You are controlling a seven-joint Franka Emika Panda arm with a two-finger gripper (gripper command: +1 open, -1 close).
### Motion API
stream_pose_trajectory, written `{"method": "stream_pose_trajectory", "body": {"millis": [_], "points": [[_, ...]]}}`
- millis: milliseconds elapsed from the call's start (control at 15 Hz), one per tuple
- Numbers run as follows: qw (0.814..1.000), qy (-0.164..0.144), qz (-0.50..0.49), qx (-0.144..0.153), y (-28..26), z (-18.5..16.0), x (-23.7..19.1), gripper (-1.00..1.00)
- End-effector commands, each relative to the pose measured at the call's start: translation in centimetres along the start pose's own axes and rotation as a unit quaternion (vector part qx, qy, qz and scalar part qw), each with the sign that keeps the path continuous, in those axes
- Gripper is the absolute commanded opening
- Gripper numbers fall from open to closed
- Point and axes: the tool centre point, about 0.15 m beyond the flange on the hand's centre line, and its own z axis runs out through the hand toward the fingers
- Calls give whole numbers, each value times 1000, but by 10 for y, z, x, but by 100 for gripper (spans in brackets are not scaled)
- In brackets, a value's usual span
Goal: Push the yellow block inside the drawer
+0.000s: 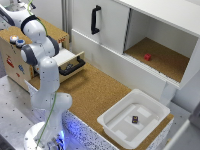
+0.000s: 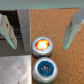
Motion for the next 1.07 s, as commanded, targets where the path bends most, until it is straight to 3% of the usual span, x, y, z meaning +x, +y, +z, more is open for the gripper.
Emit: {"method": "stream_pose_trajectory", "body": {"millis": [0,333,400,533,800,1000], "points": [[994,102,-23,39,30,45,-64,100],[991,119,-58,16,84,56,-71,100],[989,126,-67,23,92,62,-67,-100],[989,129,-69,16,99,70,-56,-100],[995,84,-55,27,92,101,-31,-100],[995,91,-30,23,103,110,-19,-100]]}}
